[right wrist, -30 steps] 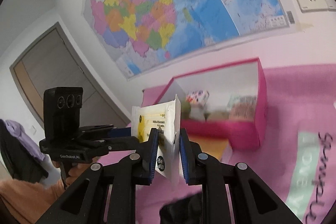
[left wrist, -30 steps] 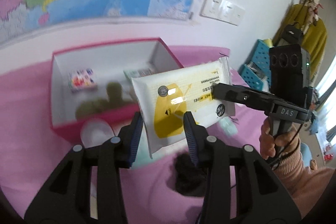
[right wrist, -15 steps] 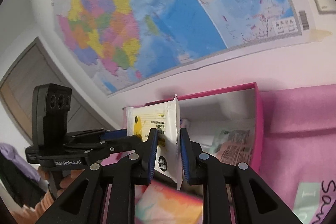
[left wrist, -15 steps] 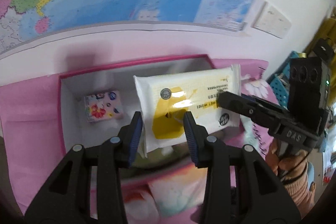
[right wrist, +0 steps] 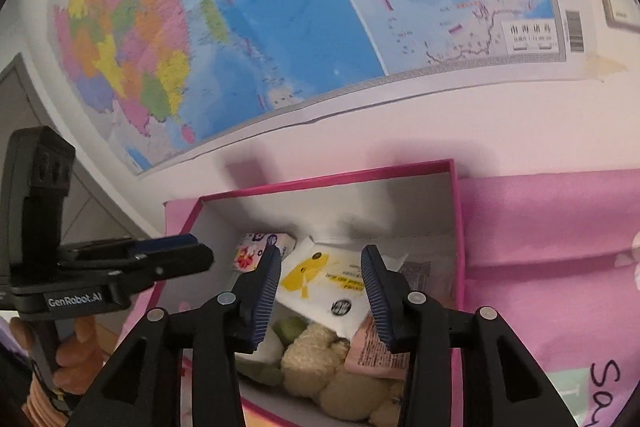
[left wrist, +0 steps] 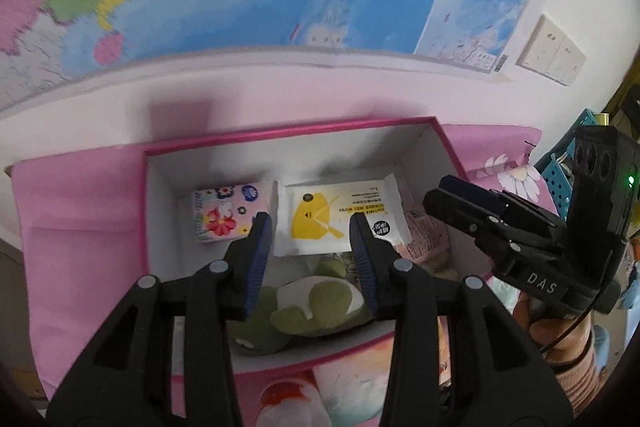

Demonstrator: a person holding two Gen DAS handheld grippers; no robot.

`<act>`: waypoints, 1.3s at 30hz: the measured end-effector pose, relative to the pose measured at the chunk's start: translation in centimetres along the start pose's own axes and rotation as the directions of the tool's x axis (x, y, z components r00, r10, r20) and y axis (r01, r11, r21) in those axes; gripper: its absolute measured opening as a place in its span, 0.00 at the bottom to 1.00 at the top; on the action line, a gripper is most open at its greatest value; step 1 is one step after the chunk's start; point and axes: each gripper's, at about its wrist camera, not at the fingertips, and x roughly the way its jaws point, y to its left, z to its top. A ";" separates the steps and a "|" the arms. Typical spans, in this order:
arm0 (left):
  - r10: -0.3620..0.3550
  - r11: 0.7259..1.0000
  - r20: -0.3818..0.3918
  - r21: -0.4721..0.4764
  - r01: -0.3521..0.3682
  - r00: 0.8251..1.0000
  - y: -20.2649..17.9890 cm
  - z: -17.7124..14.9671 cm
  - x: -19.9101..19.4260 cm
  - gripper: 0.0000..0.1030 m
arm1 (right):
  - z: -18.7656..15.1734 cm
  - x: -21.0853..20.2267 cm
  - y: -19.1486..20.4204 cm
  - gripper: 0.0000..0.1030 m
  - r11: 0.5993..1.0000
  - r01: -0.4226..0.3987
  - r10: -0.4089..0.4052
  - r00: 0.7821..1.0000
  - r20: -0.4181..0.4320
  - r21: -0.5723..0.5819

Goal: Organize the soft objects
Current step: 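Lower the right tool to the black scrunchie and grasp it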

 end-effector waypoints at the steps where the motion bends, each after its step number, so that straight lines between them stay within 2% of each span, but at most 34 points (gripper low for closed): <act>1: -0.004 1.000 0.014 0.008 0.004 1.000 0.0 0.0 -0.4 0.42 | -0.1 -0.4 0.1 0.42 1.000 -0.005 0.005 1.000 0.001 -0.007; 6: -0.060 0.996 0.120 0.071 0.052 0.991 -1.1 -3.0 -4.8 0.45 | -1.4 -3.2 0.7 0.45 0.998 -0.056 0.056 0.998 0.003 -0.034; 9: -0.085 0.992 0.158 0.104 0.069 0.984 -1.6 -5.0 -6.9 0.48 | -2.2 -5.3 1.4 0.48 0.994 -0.097 0.097 0.995 0.008 -0.055; 17: -0.150 0.981 0.160 0.147 0.127 0.976 -2.2 -10.7 -9.8 0.49 | -5.2 -10.7 3.3 0.54 0.973 -0.203 0.204 0.979 -0.007 -0.113; 23: -0.178 0.972 0.103 0.176 0.159 0.979 -3.1 -15.2 -9.9 0.49 | -8.4 -14.0 3.4 0.57 0.964 -0.241 0.237 0.970 -0.045 -0.113; 25: -0.207 0.964 0.069 0.187 0.191 0.976 -3.6 -16.7 -9.7 0.49 | -9.4 -14.6 3.5 0.58 0.963 -0.243 0.237 0.969 -0.063 -0.117; 28: -0.231 0.955 0.021 0.195 0.222 0.973 -4.5 -18.7 -8.9 0.49 | -11.8 -15.3 3.6 0.68 0.967 -0.214 0.199 0.974 -0.112 -0.141; 30: -0.274 0.943 -0.030 0.186 0.275 0.961 -5.2 -19.9 -7.9 0.49 | -13.2 -15.3 3.1 0.70 0.974 -0.176 0.157 0.978 -0.140 -0.142; 34: -0.272 0.942 -0.119 0.171 0.290 0.955 -6.5 -21.7 -5.2 0.50 | -15.9 -13.6 1.9 0.70 0.986 -0.127 0.101 0.971 -0.217 -0.111; 36: -0.287 0.939 -0.178 0.142 0.313 0.941 -6.9 -22.3 -3.4 0.50 | -17.3 -12.3 1.5 0.70 0.990 -0.077 0.044 0.964 -0.261 -0.117; 39: -0.317 0.933 -0.237 0.098 0.347 0.918 -7.1 -22.9 -1.7 0.50 | -19.1 -10.3 1.1 0.70 0.992 -0.049 0.010 0.950 -0.313 -0.116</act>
